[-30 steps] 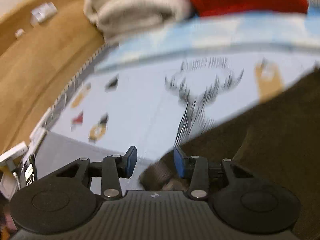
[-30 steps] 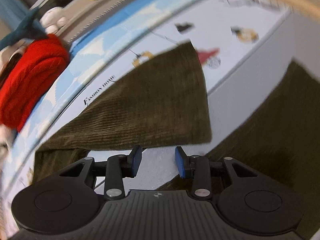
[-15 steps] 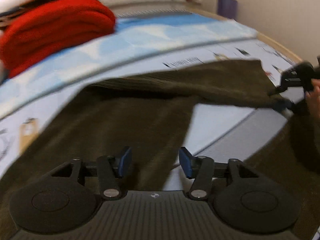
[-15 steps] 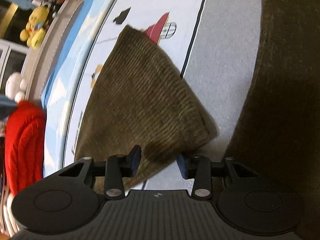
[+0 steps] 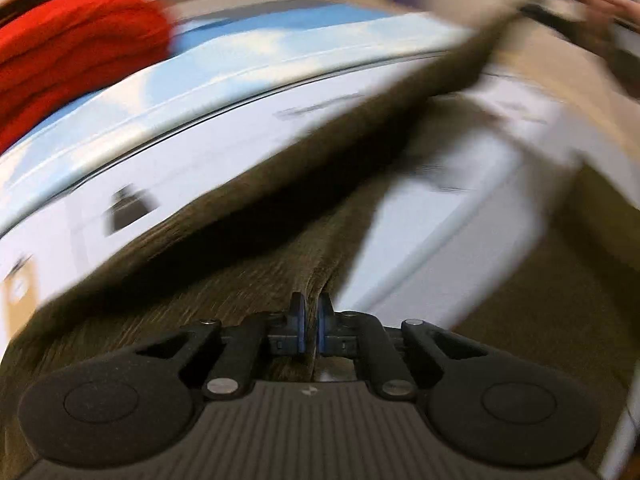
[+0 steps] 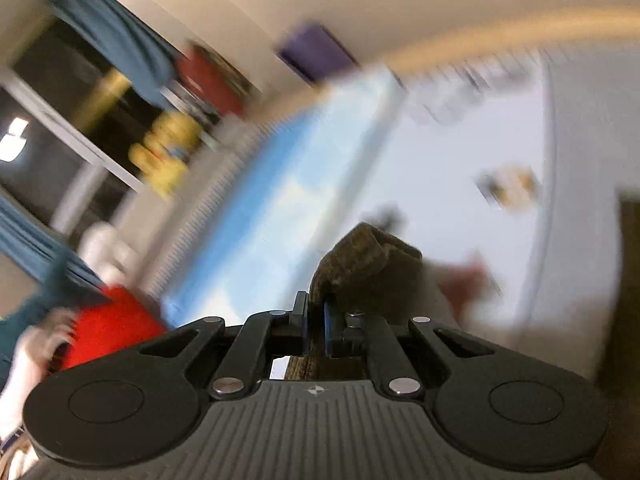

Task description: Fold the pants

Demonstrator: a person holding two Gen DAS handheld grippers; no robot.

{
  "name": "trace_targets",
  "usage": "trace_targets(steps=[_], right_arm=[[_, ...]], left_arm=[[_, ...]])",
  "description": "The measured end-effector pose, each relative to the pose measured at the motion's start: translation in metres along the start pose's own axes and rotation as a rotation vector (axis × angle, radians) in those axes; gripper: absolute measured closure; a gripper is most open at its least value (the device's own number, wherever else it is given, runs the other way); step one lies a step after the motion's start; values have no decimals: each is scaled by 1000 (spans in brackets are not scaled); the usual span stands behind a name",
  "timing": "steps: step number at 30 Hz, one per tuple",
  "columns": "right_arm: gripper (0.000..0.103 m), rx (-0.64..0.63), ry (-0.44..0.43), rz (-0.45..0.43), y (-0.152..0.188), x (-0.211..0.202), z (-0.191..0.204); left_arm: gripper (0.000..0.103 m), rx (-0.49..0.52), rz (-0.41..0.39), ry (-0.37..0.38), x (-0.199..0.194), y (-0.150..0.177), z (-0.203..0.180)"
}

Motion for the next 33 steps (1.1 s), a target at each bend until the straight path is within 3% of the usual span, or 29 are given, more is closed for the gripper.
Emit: trace_targets(steps=[3, 5, 7, 8, 9, 11, 13, 16, 18, 21, 23, 25, 28, 33], right_arm=[[99, -20, -59, -94, -20, -9, 9], [99, -44, -61, -138, -28, -3, 10], [95, -76, -30, -158, -30, 8, 7], [93, -104, 4, -139, -28, 16, 1], [79, -124, 41, -108, -26, 24, -4], [65, -133, 112, -60, -21, 34, -16], [65, -166, 206, -7, -17, 38, -29], [64, -243, 313, 73, -9, 41, -51], [62, -276, 434, 141, 1, 40, -70], [60, -225, 559, 255, 18, 33, -109], [60, -159, 599, 338, 31, 29, -128], [60, -136, 584, 376, 45, 24, -134], [59, -212, 548, 402, 62, 31, -126], [62, -261, 517, 388, 70, 47, -120]], left_arm=[[97, 88, 19, 230, -22, 14, -8], [97, 116, 54, 307, -24, 24, -11], [90, 125, 96, 306, -19, 32, -12], [74, 117, 111, 287, -16, 32, -9], [60, 98, 115, 283, -14, 31, -5], [54, 62, 71, 283, -20, 26, 7], [50, -12, 15, 246, -29, 18, 23], [44, -149, -45, 54, -40, 13, 60], [44, -273, -42, -100, -45, 18, 91], [43, -457, 10, -358, -54, 35, 137], [36, -595, 41, -532, -69, 55, 170], [28, -705, 54, -664, -88, 75, 198], [22, -837, 59, -779, -119, 102, 226], [21, -937, 183, -802, -118, 140, 247]])
Point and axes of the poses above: each gripper's, at about its wrist camera, not at the fingertips, and x roughly the way its jaws point, z to its left, y to its underside, the point moved 1 cm from there along x, roughly the way its jaws point, and after that the axes turned 7 degrees about y, right-handed, at the moved point
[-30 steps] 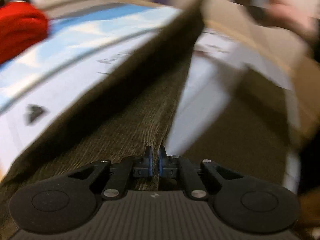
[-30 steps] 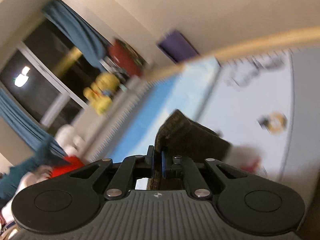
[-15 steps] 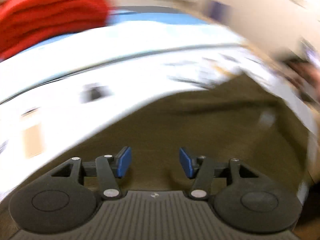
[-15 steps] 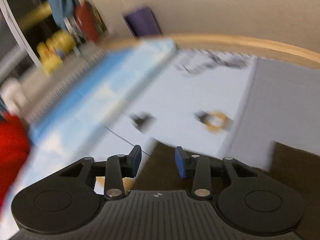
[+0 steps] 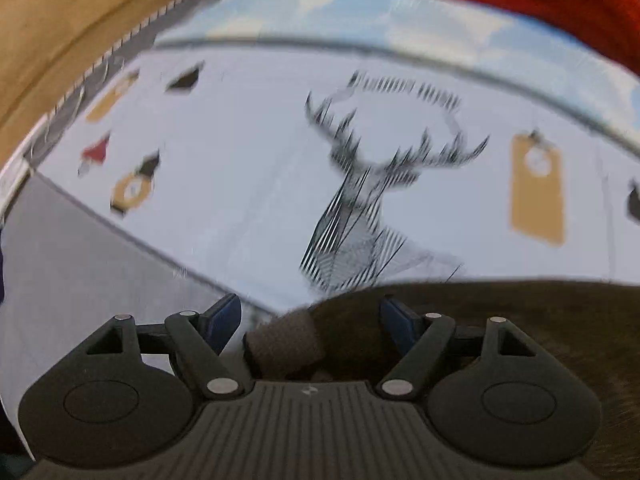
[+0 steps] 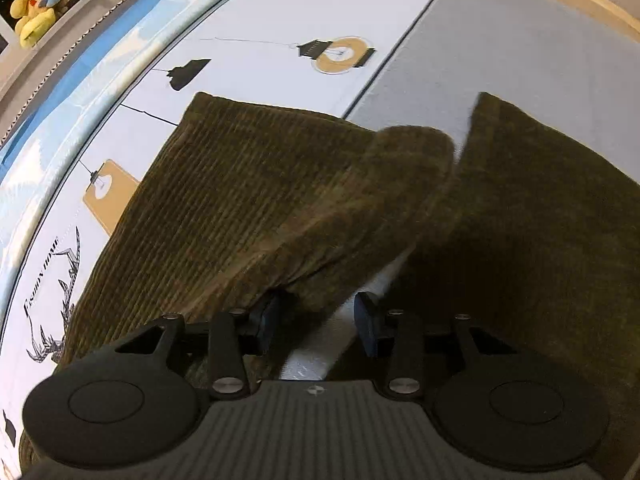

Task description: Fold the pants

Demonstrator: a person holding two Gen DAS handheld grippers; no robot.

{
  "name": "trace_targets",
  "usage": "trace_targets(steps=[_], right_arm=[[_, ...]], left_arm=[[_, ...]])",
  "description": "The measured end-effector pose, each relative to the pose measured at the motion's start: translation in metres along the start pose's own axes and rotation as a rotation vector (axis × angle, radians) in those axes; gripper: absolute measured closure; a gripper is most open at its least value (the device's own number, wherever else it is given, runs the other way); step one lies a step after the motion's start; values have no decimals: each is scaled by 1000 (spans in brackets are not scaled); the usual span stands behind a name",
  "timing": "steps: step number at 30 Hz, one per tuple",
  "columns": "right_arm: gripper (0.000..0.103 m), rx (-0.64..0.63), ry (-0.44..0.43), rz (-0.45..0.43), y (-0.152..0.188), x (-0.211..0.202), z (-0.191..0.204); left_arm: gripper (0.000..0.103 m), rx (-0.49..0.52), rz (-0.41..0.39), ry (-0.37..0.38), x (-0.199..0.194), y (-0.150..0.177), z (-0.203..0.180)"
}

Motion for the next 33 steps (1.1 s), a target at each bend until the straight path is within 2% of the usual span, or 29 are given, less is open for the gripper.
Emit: trace_targets(steps=[1, 3, 5, 7, 8, 10, 11, 13, 14, 16, 17, 18, 20, 22, 24, 26, 29, 31, 32, 33], right_arm=[[66, -43, 6, -25, 0, 1, 6], [91, -121, 15, -78, -3, 2, 15], [97, -71, 41, -94, -6, -5, 6], [97, -57, 87, -108, -8, -8, -1], [97, -61, 90, -82, -10, -3, -4], [89, -42, 108, -66, -14, -2, -10], [76, -39, 167, -95, -16, -8, -9], [74, -27, 259, -163, -18, -24, -3], [71, -24, 257, -197, -19, -32, 3], [66, -33, 161, -246, -19, -41, 22], [58, -58, 84, -251, -18, -43, 36], [48, -97, 2, -235, -17, -38, 54], [42, -164, -121, -187, -16, -26, 85], [37, -185, -171, -152, -12, -15, 108], [33, -172, -162, -110, -11, 1, 129], [32, -147, -118, -76, -10, 21, 147], [27, -232, -13, -140, -4, 29, 170], [36, -310, 58, -187, 3, 32, 180], [52, -324, 68, -227, 5, 32, 180], [80, -342, 72, -259, 6, 30, 179]], left_arm=[[21, -18, 14, -1, 7, 1, 2], [18, -40, 18, 0, 14, 7, 6], [17, -43, 10, 8, 20, 9, 9], [17, -42, -10, 37, 22, 8, 8], [18, -45, -19, 57, 22, 9, 8], [19, -50, -33, 97, 22, 8, 9], [19, -51, -35, 108, 25, 8, 10], [19, -51, -30, 115, 24, 7, 11], [19, -54, -33, 114, 24, 6, 11], [18, -59, -26, 114, 22, 5, 12], [17, -63, -25, 111, 21, 4, 13], [17, -66, -24, 107, 20, 4, 13], [17, -67, -14, 100, 21, 4, 11], [17, -56, -7, 90, 21, 6, 9], [16, -40, -4, 91, 21, 6, 9], [15, -39, 5, 92, 23, 7, 11], [15, -40, 18, 104, 26, 6, 13], [16, -17, 10, 102, 27, 6, 10], [23, -6, 3, 109, 27, 6, 9], [41, 2, -10, 132, 27, 5, 7]])
Point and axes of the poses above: each gripper's, at about its wrist camera, not at the fingertips, and x roughly the way its jaws point, z to its left, y to its underside, the point moved 1 cm from there along x, roughly the way its jaws point, and after that the axes turned 7 degrees about y, right-handed, at the moved point
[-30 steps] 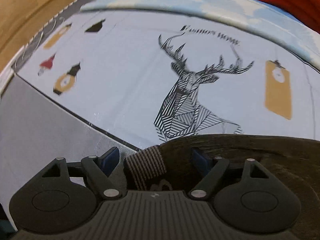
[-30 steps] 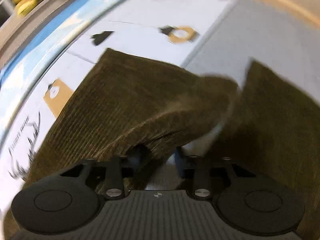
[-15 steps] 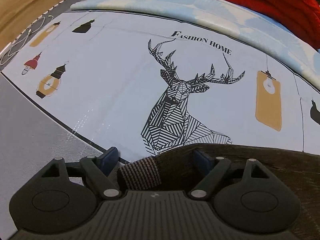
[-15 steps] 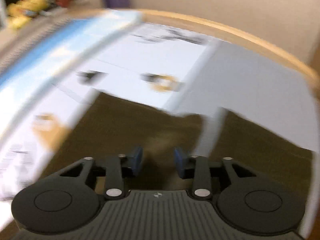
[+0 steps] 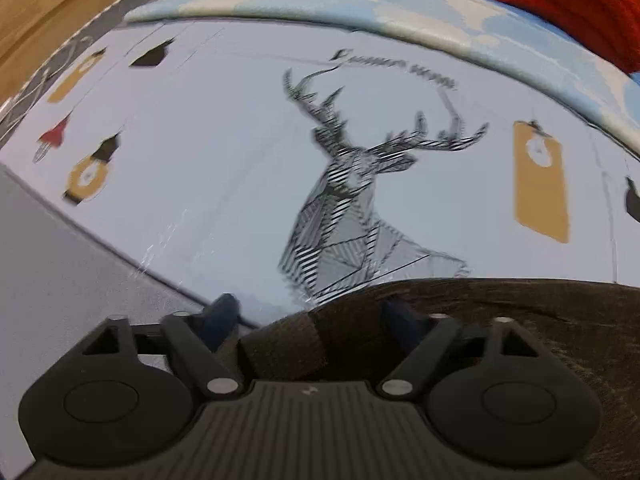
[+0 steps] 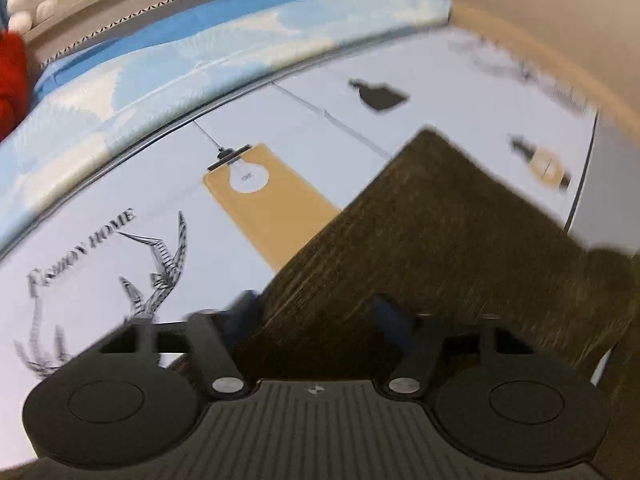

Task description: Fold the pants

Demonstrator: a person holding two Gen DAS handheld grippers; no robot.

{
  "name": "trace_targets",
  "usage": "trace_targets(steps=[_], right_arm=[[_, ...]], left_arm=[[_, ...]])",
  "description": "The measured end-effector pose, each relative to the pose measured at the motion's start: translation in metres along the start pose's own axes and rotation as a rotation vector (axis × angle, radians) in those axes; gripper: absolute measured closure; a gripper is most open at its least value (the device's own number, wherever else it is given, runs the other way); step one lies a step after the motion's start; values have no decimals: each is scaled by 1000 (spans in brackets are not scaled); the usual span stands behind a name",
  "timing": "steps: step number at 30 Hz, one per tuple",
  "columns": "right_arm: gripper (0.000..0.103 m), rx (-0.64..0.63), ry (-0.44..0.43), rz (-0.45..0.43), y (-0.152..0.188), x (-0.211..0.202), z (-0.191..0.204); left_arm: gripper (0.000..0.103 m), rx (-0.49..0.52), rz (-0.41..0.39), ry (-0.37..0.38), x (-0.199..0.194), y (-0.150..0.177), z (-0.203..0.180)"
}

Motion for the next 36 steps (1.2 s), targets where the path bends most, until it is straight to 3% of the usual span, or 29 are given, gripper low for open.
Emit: trace_targets(steps=[1, 2, 4, 6, 8, 10, 12, 13, 14, 15, 17, 19, 22, 25, 28, 29, 31, 32, 34, 36], right_arm=[[88, -22, 21, -28, -1, 1, -1], [95, -1, 19, -50, -3, 3, -6], [98, 132, -12, -91, -11, 5, -25], [101, 232, -43, -168, -23, 7, -40], [102, 284, -65, -202, -35, 14, -51], [101, 324, -95, -173, -42, 24, -68], [98, 326, -100, -148, -43, 29, -82], [95, 319, -99, -137, -44, 30, -89], [85, 309, -90, -130, -43, 31, -94], [72, 302, -73, -127, -43, 33, -95], [61, 288, -32, -122, -38, 33, -103], [60, 256, -1, -113, -32, 32, -109], [59, 229, 41, -100, -26, 32, -122], [59, 247, 58, -91, -27, 33, -137], [59, 266, 69, -79, -28, 30, -153], [59, 273, 67, -75, -29, 28, -159], [59, 274, 58, -62, -30, 24, -168], [59, 276, 54, -51, -31, 22, -175], [59, 316, 44, -31, -31, 16, -193], [55, 365, 41, -7, -27, 12, -214]], left_arm=[[55, -9, -25, 40, -2, -1, -1], [100, -27, -76, 74, -6, -4, -2], [103, 9, -203, 53, -15, -9, -9], [103, 76, -253, 8, -15, -11, -19], [99, 69, -218, 44, -7, -10, -24], [83, 33, -179, 96, -6, -11, -23], [34, 25, -180, 144, -16, -16, -21], [24, 17, -183, 149, -21, -18, -20], [17, 10, -175, 155, -26, -19, -20], [16, 9, -152, 163, -28, -20, -20], [16, 14, -43, 171, -25, -15, -18], [16, 23, 24, 160, -18, -8, -18], [18, 97, 36, 110, -9, -2, -26], [31, 144, 9, 79, -1, 3, -28], [92, 288, -81, 127, -1, 5, -44], [98, 328, -107, 82, -1, 7, -50], [103, 465, -157, -136, 10, 16, -62], [103, 490, -163, -206, 17, 19, -61], [103, 397, -160, -174, 16, 14, -49], [98, 235, -124, -27, -2, -2, -34]])
Point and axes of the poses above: each gripper's, at about its wrist camera, not at the fingertips, and x roughly the way its jaws point, z to its left, y to its underside, the point moved 1 cm from there along x, roughly the way its jaws point, and after that the axes turned 7 degrees about y, right-handed, at the moved point
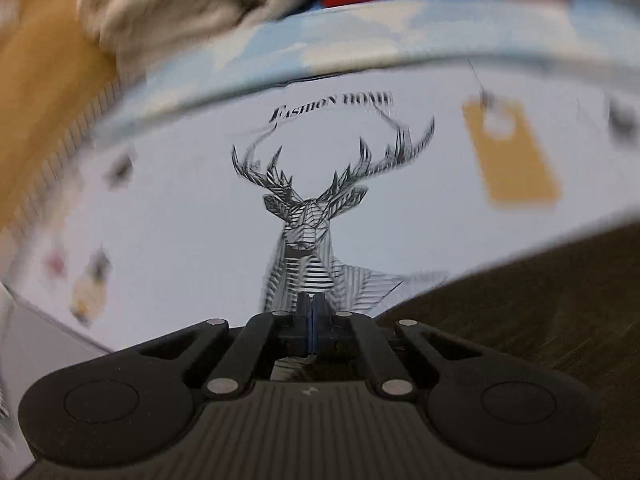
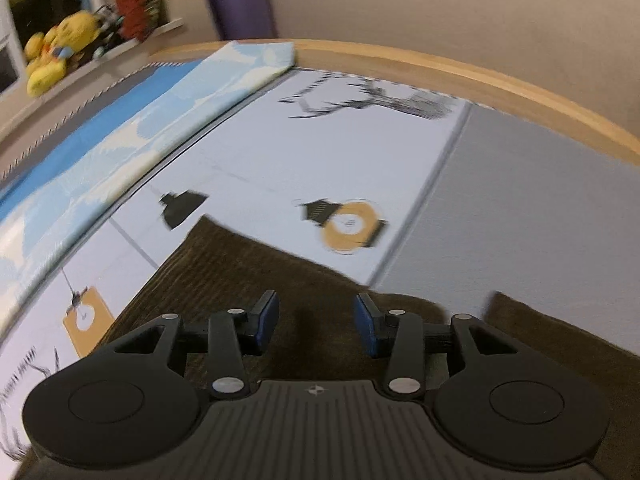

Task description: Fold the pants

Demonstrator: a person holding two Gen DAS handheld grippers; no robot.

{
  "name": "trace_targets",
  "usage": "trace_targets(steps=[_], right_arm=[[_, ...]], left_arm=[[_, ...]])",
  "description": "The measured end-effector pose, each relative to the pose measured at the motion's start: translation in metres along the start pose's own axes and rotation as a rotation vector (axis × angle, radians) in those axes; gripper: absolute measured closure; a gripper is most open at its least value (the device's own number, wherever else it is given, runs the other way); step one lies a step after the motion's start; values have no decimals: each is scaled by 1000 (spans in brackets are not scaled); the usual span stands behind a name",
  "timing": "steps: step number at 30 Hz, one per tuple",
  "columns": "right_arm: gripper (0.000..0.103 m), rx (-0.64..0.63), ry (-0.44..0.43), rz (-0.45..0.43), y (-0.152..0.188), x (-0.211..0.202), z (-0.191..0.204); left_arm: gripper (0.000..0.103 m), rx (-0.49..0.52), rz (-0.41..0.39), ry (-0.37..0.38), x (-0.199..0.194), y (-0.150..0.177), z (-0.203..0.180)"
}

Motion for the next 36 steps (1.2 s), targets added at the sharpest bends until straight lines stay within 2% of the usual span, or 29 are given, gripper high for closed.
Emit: trace_targets(steps=[1, 2, 3, 5, 8, 10, 11, 12, 13, 14, 15, 18, 20, 25, 27, 28, 31, 34, 36], right_arm=[[53, 23, 7, 18, 0, 0, -10], [50, 44, 12, 40, 1, 2, -19], [48, 54, 16, 65, 3, 5, -26], [47, 58, 29, 122, 11, 15, -36], [47, 61, 30, 171, 22, 29, -40], [47, 24, 39, 143, 25, 30, -36], [47, -4, 47, 126, 26, 31, -32], [55, -24, 52, 110, 27, 31, -30], [69, -33, 48, 87, 28, 30, -29], [93, -30, 45, 67, 27, 30, -31], [94, -14, 38, 56, 26, 30, -33], [95, 22, 65, 16, 23, 30, -41], [94, 26, 83, 14, 24, 36, -44], [86, -9, 61, 15, 17, 28, -39], [72, -5, 52, 5, 13, 14, -40], [70, -6, 50, -6, 11, 4, -39], [68, -8, -4, -31, 7, -32, -36], [68, -54, -114, -79, 5, -83, -29], [68, -124, -208, -125, 9, -123, -24]], left_arm=[[94, -68, -13, 75, -11, -6, 8], [73, -110, -25, 114, -22, -10, 13], [41, -135, -35, 119, -31, -12, 15], [12, -174, -28, 95, -48, -11, 21], [12, -206, 95, 138, -42, 2, 25], [13, -253, 162, 169, -29, 13, 30], [20, -259, 172, 155, -24, 16, 31], [33, -246, 179, 129, -18, 19, 31], [36, -226, 176, 113, -14, 20, 30], [41, -211, 162, 119, -12, 22, 29], [50, -200, 145, 121, -9, 21, 28], [58, -156, 51, 116, -9, 17, 20], [58, -130, 18, 105, -8, 14, 14], [51, -154, 48, 91, -16, 8, 20], [50, -169, 50, 100, -30, 5, 23], [50, -167, 44, 96, -37, 4, 23], [49, -169, 11, 102, -70, 5, 22], [49, -214, 19, 187, -103, 13, 19], [47, -206, 27, 211, -125, 19, 13]])
Point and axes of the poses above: each gripper's, at about its wrist camera, not at the fingertips, and x roughly the way its jaws point, z to its left, y to its underside, the point moved 1 cm from there along x, roughly the way its jaws point, and after that the axes turned 7 degrees about y, right-handed, at the moved point
